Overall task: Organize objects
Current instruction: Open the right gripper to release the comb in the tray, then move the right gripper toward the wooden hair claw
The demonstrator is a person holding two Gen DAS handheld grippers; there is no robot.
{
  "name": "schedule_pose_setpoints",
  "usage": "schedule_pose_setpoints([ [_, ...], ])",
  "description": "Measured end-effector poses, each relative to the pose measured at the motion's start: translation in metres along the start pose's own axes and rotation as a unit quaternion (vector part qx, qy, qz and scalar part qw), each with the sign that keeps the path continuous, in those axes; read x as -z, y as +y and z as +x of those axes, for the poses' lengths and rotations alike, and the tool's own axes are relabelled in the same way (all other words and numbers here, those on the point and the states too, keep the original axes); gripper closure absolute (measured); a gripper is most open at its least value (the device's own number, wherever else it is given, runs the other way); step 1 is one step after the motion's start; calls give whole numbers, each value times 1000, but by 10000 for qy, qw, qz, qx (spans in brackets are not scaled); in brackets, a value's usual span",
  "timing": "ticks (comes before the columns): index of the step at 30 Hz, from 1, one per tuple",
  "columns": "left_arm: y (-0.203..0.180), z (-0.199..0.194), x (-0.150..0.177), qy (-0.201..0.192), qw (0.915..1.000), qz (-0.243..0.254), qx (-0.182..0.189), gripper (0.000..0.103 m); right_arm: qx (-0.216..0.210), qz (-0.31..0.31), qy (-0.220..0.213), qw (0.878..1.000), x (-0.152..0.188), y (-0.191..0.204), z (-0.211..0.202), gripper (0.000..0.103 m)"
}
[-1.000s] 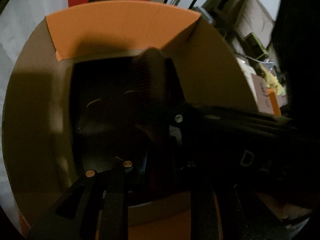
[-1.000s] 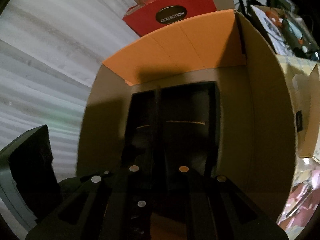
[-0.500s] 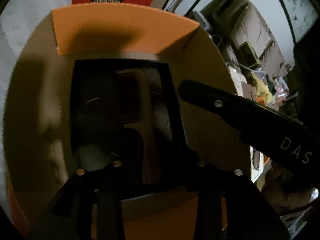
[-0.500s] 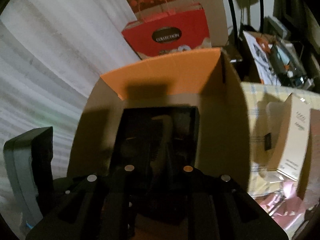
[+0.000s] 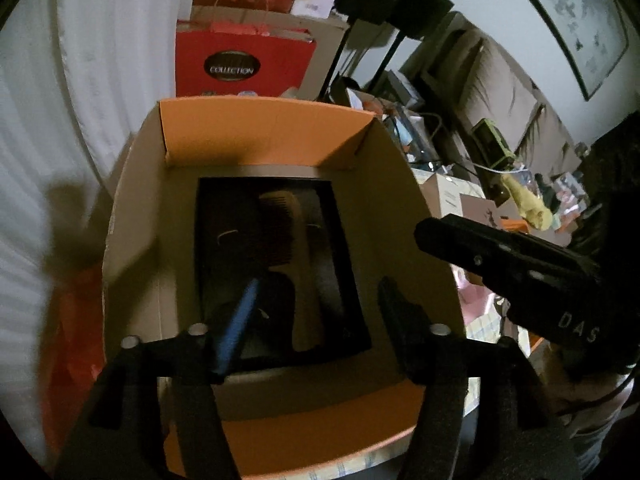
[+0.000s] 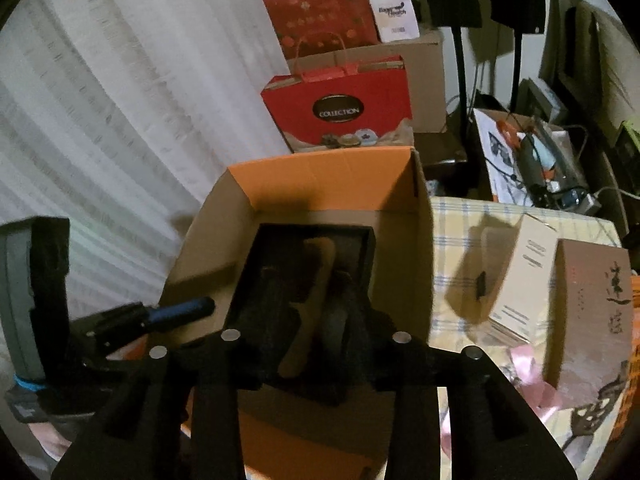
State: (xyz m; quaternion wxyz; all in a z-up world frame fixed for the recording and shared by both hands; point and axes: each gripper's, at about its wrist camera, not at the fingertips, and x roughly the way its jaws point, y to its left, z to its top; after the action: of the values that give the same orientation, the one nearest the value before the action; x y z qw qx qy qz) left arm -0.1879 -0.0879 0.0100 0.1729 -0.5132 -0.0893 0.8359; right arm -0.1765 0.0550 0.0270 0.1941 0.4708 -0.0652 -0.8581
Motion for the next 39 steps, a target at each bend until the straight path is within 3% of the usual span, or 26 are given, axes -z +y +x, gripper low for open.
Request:
schedule_pose_setpoints([
  [6,-27,-16,7,-204,9993,210,-224,35,124,-48,-80,9999,16,-8,-25,51],
  [8,-31,-21,10,-247,9992,235,-221,33,152,-59,-69,9998,21,-13,-32,51],
  [19,-66,-38,31,-489,9976,449,-183,10,540,-47,-274,9982,52,-44,-75,36],
  [24,-90,-40,40,-584,9955,701,-271,8,820,-52,-394,9958,66,-60,-90,28],
  [29,-116,-35,51,-543,9943,905,-140,6,984,29,-473,9940,82,-82,-106,23],
  [31,-125,-31,55,-510,9939,973,-66,0,1093,79,-496,9927,88,-92,-111,23],
  [39,-162,-14,68,-387,9923,1164,161,0,1263,376,-546,9898,114,-135,-133,20],
])
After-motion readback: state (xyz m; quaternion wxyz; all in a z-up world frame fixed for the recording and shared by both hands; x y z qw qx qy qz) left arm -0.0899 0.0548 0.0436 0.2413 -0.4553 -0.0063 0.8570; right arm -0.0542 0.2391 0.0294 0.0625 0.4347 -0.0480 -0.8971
